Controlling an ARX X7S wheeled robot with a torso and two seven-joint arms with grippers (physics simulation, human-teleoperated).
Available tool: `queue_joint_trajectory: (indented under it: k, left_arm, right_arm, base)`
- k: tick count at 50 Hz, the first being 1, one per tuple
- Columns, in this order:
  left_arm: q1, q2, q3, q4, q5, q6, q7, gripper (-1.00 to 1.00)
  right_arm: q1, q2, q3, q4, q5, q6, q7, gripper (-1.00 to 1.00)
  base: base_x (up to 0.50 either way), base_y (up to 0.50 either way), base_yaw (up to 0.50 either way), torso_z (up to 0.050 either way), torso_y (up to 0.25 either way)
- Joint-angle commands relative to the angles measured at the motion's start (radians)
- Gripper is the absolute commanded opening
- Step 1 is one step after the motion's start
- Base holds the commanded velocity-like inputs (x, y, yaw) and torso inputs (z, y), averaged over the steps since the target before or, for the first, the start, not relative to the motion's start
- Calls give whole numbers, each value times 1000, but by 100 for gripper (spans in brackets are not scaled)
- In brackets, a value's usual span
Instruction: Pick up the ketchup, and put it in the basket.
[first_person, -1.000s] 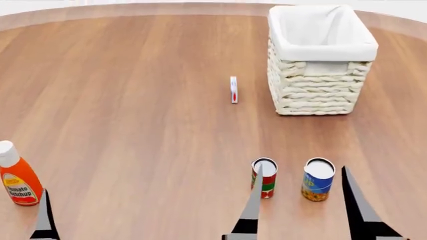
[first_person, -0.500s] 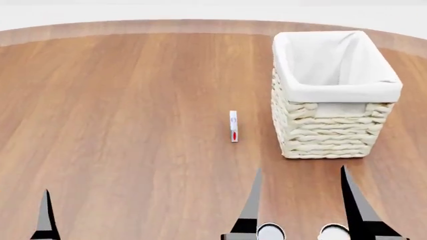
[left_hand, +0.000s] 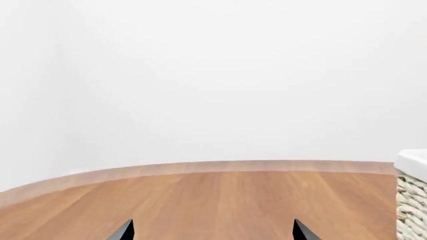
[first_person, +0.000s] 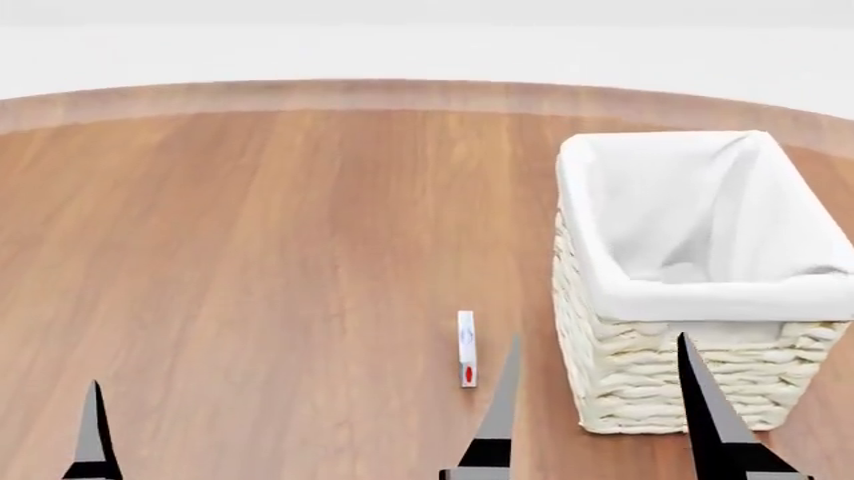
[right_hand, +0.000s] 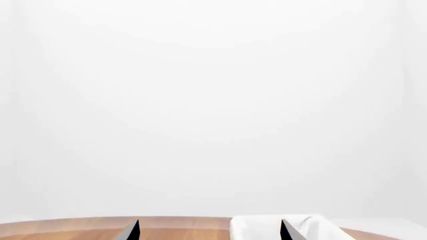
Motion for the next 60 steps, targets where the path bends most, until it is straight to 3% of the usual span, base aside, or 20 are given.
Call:
queue_joint_trajectory:
  k: [1, 14, 25, 60]
  left_arm:
    - [1, 17, -39, -26, -31, 82, 38, 100]
    - [0, 8, -40, -20, -46, 76, 28, 100]
    - [-3, 3, -35, -27, -53, 78, 21, 100]
    - [-1, -18, -29, -39, -63, 98, -3, 100]
  right_arm:
    - [6, -13, 20, 27, -7, -15, -21, 100]
    - [7, -14, 22, 50, 12, -29, -9, 100]
    - [-11, -14, 35, 54, 66, -95, -24, 100]
    - [-2, 20, 3, 47, 61, -81, 7, 100]
  base:
    - [500, 0, 0, 0, 10]
    - [498, 0, 0, 0, 1]
    - [17, 0, 0, 0, 0]
    - [-56, -456, 0, 0, 0]
